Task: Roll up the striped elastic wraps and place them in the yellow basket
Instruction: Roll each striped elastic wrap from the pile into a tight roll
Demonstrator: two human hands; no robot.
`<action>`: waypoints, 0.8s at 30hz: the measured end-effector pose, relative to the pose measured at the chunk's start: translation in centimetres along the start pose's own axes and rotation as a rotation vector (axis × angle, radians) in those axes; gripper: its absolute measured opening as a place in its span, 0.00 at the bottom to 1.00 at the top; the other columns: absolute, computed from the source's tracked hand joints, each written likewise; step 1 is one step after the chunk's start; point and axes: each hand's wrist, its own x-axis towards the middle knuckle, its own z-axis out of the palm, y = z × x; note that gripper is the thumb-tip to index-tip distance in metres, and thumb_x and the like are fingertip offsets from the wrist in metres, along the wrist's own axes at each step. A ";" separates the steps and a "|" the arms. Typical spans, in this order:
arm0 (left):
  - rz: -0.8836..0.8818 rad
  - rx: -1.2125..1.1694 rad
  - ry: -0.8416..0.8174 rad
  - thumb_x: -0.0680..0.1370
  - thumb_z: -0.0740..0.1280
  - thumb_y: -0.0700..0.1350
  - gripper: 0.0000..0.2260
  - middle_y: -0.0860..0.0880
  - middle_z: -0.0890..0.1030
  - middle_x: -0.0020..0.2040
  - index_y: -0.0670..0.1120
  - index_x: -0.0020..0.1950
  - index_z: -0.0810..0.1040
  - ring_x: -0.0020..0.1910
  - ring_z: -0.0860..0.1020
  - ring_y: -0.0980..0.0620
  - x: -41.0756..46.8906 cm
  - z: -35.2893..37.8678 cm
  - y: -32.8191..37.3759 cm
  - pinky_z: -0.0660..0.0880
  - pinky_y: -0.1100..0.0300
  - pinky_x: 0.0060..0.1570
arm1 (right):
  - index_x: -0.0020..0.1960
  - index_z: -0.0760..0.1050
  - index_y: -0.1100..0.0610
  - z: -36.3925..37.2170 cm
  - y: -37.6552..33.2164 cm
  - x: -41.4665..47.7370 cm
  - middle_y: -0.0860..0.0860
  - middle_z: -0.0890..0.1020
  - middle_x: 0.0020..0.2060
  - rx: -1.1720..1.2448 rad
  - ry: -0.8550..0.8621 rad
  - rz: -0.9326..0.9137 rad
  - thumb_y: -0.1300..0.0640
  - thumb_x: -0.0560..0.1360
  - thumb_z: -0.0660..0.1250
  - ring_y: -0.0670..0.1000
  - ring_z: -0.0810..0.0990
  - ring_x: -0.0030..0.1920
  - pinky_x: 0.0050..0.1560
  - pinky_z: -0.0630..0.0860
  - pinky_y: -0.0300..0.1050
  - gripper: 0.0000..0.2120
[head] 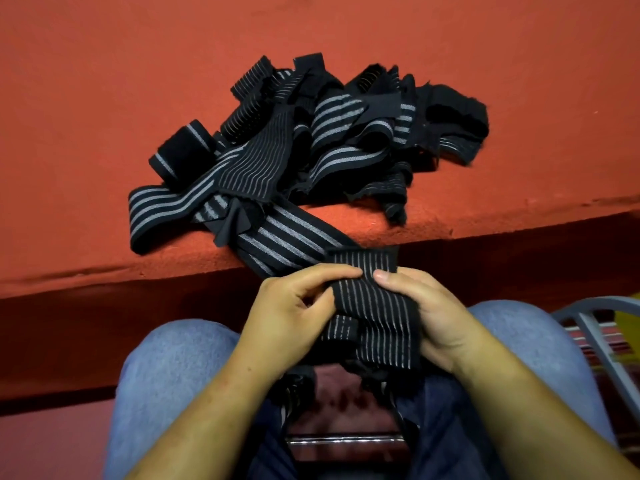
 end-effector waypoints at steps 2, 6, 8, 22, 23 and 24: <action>-0.030 0.007 0.033 0.80 0.72 0.38 0.16 0.54 0.76 0.29 0.60 0.56 0.85 0.29 0.70 0.56 0.1 -0.1 0.0 0.70 0.63 0.34 | 0.50 0.87 0.60 -0.2 0.0 0.2 0.62 0.87 0.49 -0.002 0.047 -0.057 0.56 0.76 0.71 0.56 0.87 0.46 0.48 0.84 0.47 0.09; -0.108 -0.079 0.099 0.80 0.72 0.45 0.08 0.50 0.64 0.27 0.58 0.55 0.85 0.28 0.62 0.56 0.3 -1.0 0.1 0.62 0.64 0.31 | 0.52 0.87 0.59 -0.5 0.0 0.6 0.60 0.87 0.51 0.066 0.144 -0.143 0.56 0.77 0.66 0.55 0.86 0.49 0.53 0.83 0.50 0.13; -0.129 -0.119 0.110 0.80 0.73 0.46 0.05 0.41 0.67 0.27 0.56 0.52 0.86 0.28 0.63 0.54 0.4 -1.4 0.1 0.62 0.61 0.31 | 0.51 0.87 0.59 -0.5 -0.1 0.6 0.58 0.87 0.49 0.087 0.179 -0.162 0.56 0.77 0.66 0.54 0.87 0.48 0.50 0.84 0.48 0.12; -0.342 -0.617 -0.008 0.71 0.77 0.49 0.10 0.46 0.86 0.40 0.48 0.49 0.87 0.37 0.84 0.55 0.5 -1.9 1.3 0.80 0.65 0.40 | 0.60 0.83 0.62 -1.2 0.4 1.1 0.61 0.87 0.54 -0.002 0.281 -0.216 0.56 0.84 0.62 0.57 0.87 0.53 0.53 0.84 0.50 0.14; -0.363 -0.699 -0.045 0.69 0.80 0.50 0.11 0.46 0.86 0.39 0.49 0.49 0.88 0.37 0.85 0.55 0.5 -2.1 1.3 0.80 0.64 0.39 | 0.59 0.83 0.61 -1.1 0.5 1.1 0.61 0.87 0.54 -0.031 0.291 -0.224 0.55 0.85 0.62 0.57 0.87 0.52 0.53 0.83 0.50 0.14; -0.385 -0.783 -0.096 0.66 0.82 0.52 0.13 0.47 0.86 0.38 0.49 0.48 0.88 0.35 0.85 0.55 0.5 -2.3 1.4 0.81 0.64 0.38 | 0.58 0.83 0.60 -1.1 0.5 1.2 0.61 0.87 0.53 -0.059 0.307 -0.235 0.55 0.85 0.62 0.57 0.87 0.52 0.54 0.82 0.50 0.13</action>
